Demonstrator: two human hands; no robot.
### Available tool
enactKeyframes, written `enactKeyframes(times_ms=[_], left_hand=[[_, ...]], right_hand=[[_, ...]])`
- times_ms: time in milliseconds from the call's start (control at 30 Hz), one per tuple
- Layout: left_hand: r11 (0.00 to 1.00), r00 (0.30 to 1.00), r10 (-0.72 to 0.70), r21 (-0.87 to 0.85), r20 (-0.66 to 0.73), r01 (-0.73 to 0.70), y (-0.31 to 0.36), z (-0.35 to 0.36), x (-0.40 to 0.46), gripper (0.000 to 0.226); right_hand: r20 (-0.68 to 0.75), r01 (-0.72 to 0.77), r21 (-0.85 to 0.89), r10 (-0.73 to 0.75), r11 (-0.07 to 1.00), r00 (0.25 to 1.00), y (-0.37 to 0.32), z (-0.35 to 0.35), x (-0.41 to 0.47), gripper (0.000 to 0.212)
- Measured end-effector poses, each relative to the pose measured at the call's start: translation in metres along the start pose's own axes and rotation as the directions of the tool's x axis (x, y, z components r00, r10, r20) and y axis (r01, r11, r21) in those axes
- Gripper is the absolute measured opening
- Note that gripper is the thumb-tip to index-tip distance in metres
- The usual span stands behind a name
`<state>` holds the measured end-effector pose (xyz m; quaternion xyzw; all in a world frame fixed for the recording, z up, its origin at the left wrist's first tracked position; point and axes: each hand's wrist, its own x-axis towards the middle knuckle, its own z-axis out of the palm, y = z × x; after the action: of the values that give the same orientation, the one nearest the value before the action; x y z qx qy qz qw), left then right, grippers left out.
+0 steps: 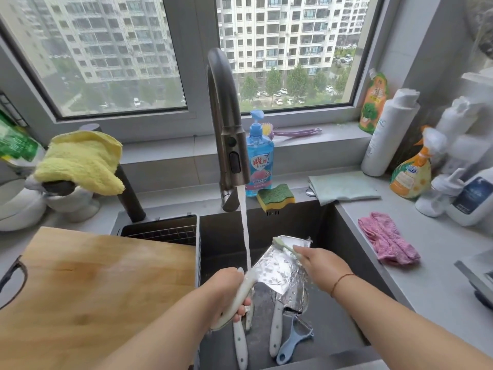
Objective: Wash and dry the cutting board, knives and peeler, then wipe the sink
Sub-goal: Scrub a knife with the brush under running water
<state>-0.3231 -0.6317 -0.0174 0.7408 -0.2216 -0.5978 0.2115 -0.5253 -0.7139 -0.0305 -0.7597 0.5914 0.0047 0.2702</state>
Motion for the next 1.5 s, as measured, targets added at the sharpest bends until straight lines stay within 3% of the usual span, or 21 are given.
enactKeyframes(times_ms=[200, 400, 633, 833, 1000, 1067, 1167, 1300, 1400, 1500], left_hand=[[1.000, 1.000, -0.004, 0.022, 0.007, 0.004, -0.004, -0.001, 0.006, 0.046], [0.999, 0.998, 0.028, 0.031, 0.054, -0.030, 0.000, 0.000, -0.002, 0.050], [0.997, 1.000, -0.004, -0.074, 0.017, 0.005, 0.001, -0.002, -0.004, 0.051], [0.999, 0.999, -0.005, -0.040, 0.036, 0.006, 0.000, 0.000, -0.006, 0.048], [1.000, 0.996, 0.003, -0.023, 0.084, -0.001, 0.000, -0.001, -0.005, 0.048], [1.000, 0.992, 0.015, -0.026, 0.127, -0.012, -0.002, -0.002, -0.003, 0.049], [0.996, 0.984, 0.086, 0.017, 0.156, -0.090, -0.003, 0.000, -0.003, 0.044], [0.953, 0.954, 0.254, 0.125, 0.161, -0.275, -0.005, 0.007, 0.005, 0.035], [0.899, 0.934, 0.356, 0.263, 0.026, -0.350, -0.009, 0.009, 0.011, 0.032], [0.797, 0.890, 0.452, 0.477, -0.063, -0.372, -0.007, 0.007, 0.008, 0.035]], right_hand=[[0.073, 0.138, 0.101, -0.146, 0.985, 0.987, -0.020, 0.020, -0.023, 0.035], [-0.097, -0.029, -0.063, 0.023, 0.998, 0.995, 0.004, 0.001, 0.000, 0.035], [0.037, 0.195, 0.152, -0.203, 0.969, 0.978, -0.022, 0.030, -0.050, 0.035], [-0.078, 0.022, 0.010, -0.021, 1.000, 0.997, 0.020, 0.014, -0.018, 0.036], [0.071, 0.135, 0.207, -0.152, 0.969, 0.986, 0.007, 0.027, -0.043, 0.037], [0.046, 0.117, 0.176, -0.127, 0.977, 0.991, 0.012, 0.023, -0.039, 0.035], [-0.026, 0.036, 0.116, -0.033, 0.993, 0.999, 0.020, 0.002, -0.029, 0.033], [-0.105, 0.119, 0.227, -0.097, 0.967, 0.990, 0.006, -0.008, -0.030, 0.037], [0.013, 0.195, 0.176, -0.201, 0.965, 0.980, -0.008, 0.002, -0.035, 0.036], [0.024, 0.168, 0.077, -0.170, 0.983, 0.985, -0.009, 0.005, -0.033, 0.036]])
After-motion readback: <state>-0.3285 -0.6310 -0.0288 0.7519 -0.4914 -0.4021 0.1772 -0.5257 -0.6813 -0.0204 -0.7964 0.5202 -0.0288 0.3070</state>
